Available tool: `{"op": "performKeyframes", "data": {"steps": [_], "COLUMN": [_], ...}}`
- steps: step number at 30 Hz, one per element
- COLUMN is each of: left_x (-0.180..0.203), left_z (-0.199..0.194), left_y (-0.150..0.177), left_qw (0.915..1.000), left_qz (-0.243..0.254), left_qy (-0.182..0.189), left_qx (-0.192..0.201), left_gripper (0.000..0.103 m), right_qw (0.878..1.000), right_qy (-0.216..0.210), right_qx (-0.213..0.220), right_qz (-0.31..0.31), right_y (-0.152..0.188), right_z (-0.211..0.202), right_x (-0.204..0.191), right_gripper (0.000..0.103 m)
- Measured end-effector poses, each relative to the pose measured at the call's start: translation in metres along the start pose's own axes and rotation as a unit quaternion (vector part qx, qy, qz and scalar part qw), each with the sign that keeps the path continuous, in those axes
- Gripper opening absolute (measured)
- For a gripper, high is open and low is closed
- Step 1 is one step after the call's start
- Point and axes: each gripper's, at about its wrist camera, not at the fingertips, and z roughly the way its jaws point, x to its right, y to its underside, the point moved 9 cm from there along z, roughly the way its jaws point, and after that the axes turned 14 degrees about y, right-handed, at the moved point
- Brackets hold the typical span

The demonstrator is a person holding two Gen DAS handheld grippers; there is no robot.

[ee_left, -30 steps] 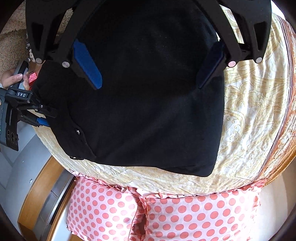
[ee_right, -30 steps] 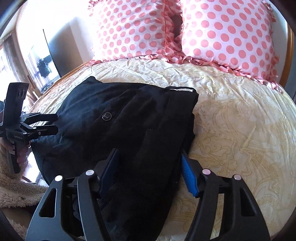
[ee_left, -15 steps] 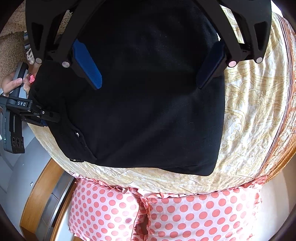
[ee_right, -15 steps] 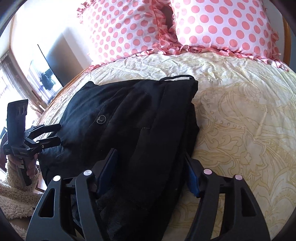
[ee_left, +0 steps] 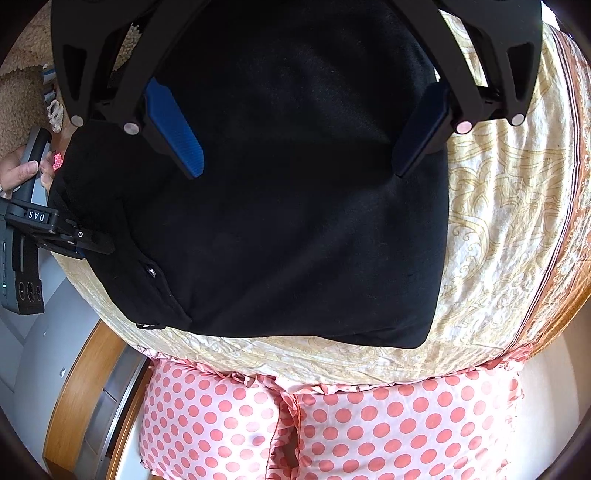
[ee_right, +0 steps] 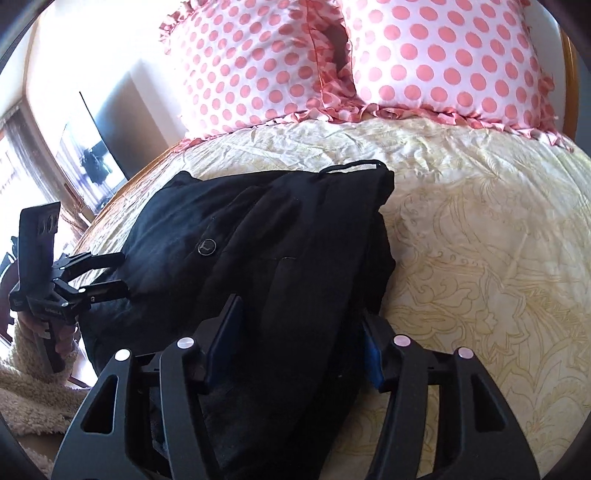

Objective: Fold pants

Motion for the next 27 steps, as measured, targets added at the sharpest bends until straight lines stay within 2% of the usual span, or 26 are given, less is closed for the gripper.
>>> {"op": "performKeyframes", "data": {"steps": [5,6,8,10,13,18,20,22,25,27], "left_x": [0.000,0.000,0.000,0.000,0.000,-0.002,-0.004,-0.008,-0.024,-0.043], "left_z": [0.000,0.000,0.000,0.000,0.000,0.000,-0.004,-0.012,-0.025,-0.033], "left_y": [-0.001,-0.001,-0.001,-0.002,-0.002,-0.001,-0.003,-0.007,-0.016,-0.020], "left_qw": [1.0000,1.0000,1.0000,1.0000,1.0000,1.0000,0.9997,0.9976,0.9881,0.9823], "left_qz": [0.001,0.000,-0.001,-0.003,-0.003,-0.003,-0.020,-0.049,-0.110,-0.148], "left_qy": [-0.001,0.000,0.001,0.002,0.000,-0.004,0.012,0.048,0.106,0.112], "left_qx": [0.000,0.000,0.001,0.001,0.002,0.002,0.004,0.006,0.019,0.025], "left_gripper": [0.101,0.101,0.101,0.101,0.101,0.101,0.101,0.101,0.101,0.101], "right_qw": [1.000,1.000,1.000,0.999,0.996,0.991,0.991,0.993,0.994,0.994], "right_qy": [-0.004,-0.001,-0.002,0.011,0.024,0.028,0.033,0.031,0.026,0.027], "right_qx": [0.002,0.006,0.019,0.038,0.061,0.089,0.084,0.075,0.072,0.071], "right_qz": [-0.002,-0.009,-0.016,-0.029,-0.058,-0.100,-0.098,-0.086,-0.077,-0.078], "right_y": [-0.001,-0.001,-0.003,-0.007,-0.010,-0.014,-0.014,-0.013,-0.012,-0.011], "right_z": [0.005,0.005,0.000,-0.006,-0.015,-0.026,-0.024,-0.020,-0.018,-0.017], "right_x": [-0.004,-0.005,-0.009,-0.011,-0.021,-0.039,-0.036,-0.030,-0.026,-0.026], "right_gripper": [0.068,0.064,0.044,0.031,0.025,0.023,0.021,0.020,0.020,0.020]}}
